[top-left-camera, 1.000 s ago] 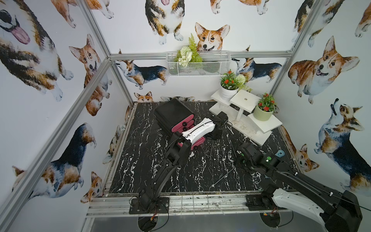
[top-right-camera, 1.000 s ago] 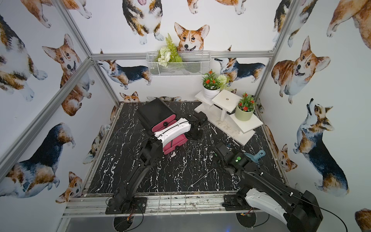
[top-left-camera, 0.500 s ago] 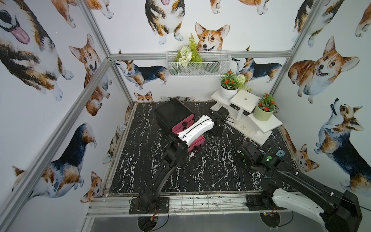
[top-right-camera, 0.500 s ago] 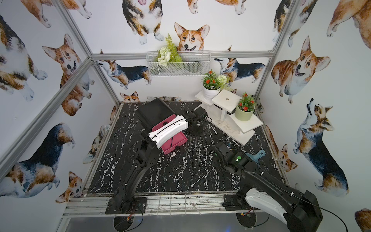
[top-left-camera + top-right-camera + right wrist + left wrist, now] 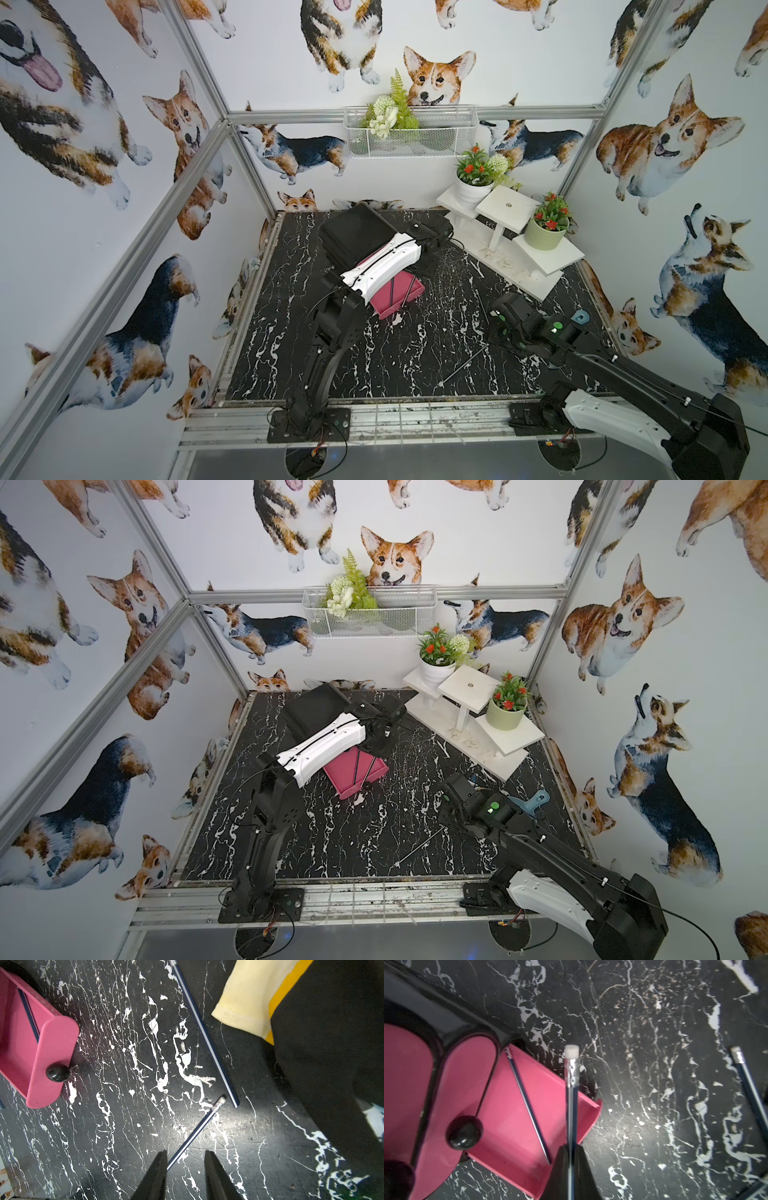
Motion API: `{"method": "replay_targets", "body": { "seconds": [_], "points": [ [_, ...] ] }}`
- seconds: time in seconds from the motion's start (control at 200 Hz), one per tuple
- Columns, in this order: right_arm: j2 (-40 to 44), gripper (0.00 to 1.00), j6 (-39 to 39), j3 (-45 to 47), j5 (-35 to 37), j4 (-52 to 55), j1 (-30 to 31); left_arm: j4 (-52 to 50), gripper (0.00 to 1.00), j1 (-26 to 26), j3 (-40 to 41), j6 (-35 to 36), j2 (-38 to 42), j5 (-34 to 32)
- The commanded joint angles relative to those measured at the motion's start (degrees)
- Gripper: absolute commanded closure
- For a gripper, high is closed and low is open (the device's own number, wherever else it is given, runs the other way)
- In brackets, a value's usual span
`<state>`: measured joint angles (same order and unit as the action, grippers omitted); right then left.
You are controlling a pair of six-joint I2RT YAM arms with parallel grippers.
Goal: Please place the pencils in the drawer according to their color
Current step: Place the pencil in the drawer.
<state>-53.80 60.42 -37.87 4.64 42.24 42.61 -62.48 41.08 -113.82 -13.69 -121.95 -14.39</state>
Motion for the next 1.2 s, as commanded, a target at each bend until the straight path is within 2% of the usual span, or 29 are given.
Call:
{"method": "replay_targets", "body": {
  "seconds": [0.0, 0.38, 0.641, 0.906, 1.191],
  "points": [
    [-0.04, 0.63, -0.31, -0.40, 1.06, 0.66, -0.03, 7.02, 1.00, -1.11, 4.76, 3.85, 2.63, -3.32],
    [-0.93, 0.64, -0.45, -0.67, 0.72, 0.21, -0.07, 17.61, 1.00, -3.90, 15.66, 7.53, 5.97, -5.58],
    [-1.70, 0.64, -0.57, -0.88, 0.37, -0.31, -0.02, 18.53, 1.00, -3.99, 18.83, 4.46, 5.72, -4.30],
    [-1.76, 0.63, -0.57, -0.97, 0.18, -0.32, -0.03, 13.61, 1.00, -4.31, 16.73, -1.25, 3.09, -3.98],
    [-1.28, 0.64, -0.57, -0.85, 0.51, -0.01, -0.07, 11.00, 1.00, -4.28, 16.09, -2.14, 2.11, -3.11]
  ]
}}
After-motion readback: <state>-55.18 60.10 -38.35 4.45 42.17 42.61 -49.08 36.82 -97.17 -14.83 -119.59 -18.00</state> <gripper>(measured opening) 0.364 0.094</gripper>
